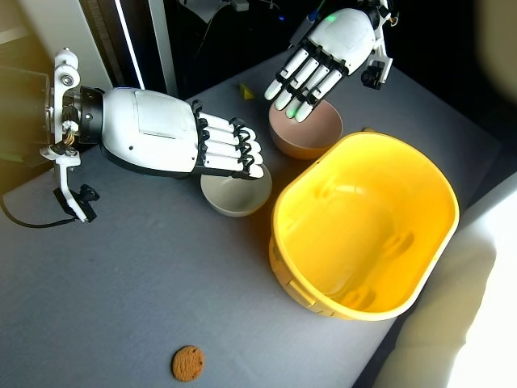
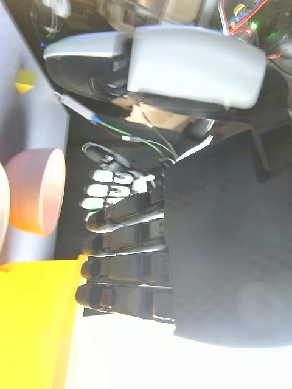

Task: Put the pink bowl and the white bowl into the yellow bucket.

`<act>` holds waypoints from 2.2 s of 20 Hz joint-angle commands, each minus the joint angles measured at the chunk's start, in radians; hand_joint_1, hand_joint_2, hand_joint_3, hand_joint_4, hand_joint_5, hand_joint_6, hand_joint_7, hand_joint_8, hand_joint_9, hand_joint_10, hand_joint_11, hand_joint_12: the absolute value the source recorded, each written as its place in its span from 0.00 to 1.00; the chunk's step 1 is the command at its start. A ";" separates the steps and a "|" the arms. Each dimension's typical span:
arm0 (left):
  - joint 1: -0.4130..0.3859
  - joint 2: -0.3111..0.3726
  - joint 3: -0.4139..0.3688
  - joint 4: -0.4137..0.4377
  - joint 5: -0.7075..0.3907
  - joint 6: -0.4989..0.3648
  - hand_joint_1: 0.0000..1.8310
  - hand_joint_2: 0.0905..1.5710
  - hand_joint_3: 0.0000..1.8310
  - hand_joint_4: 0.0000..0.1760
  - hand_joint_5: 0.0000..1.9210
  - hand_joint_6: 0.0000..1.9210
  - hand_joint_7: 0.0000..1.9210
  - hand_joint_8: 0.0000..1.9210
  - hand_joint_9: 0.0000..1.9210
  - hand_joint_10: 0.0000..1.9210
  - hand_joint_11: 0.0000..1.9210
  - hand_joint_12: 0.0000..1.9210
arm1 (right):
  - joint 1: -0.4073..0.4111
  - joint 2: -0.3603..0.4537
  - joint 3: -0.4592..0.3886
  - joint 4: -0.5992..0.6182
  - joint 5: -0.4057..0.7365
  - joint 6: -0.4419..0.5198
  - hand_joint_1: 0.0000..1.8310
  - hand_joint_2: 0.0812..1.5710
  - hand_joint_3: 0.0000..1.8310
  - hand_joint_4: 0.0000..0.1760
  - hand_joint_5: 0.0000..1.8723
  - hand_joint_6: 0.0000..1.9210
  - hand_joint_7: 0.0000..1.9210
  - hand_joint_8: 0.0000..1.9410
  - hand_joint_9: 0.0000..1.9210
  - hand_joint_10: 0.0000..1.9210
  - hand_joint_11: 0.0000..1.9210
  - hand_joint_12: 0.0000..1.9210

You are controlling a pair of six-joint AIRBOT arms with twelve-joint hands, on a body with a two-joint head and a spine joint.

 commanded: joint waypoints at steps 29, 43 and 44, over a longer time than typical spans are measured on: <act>-0.088 0.030 0.028 0.052 -0.173 -0.089 0.72 0.59 0.00 0.00 0.16 0.01 0.14 0.00 0.11 0.00 0.00 0.27 | -0.092 -0.168 0.140 -0.023 0.048 -0.041 0.61 0.61 0.01 0.00 0.01 0.00 0.00 0.00 0.00 0.00 0.00 0.16; -0.004 0.009 0.105 0.153 -0.181 -0.097 0.74 0.60 0.00 0.00 0.18 0.01 0.15 0.01 0.13 0.01 0.00 0.33 | -0.115 -0.270 0.210 -0.023 0.032 -0.089 0.64 0.61 0.00 0.00 0.05 0.00 0.00 0.00 0.00 0.00 0.00 0.18; 0.005 0.001 0.114 0.153 -0.175 -0.095 0.74 0.60 0.00 0.00 0.18 0.01 0.16 0.01 0.14 0.01 0.00 0.36 | -0.115 -0.275 0.215 -0.023 0.031 -0.090 0.62 0.62 0.00 0.00 0.04 0.00 0.00 0.00 0.00 0.00 0.00 0.15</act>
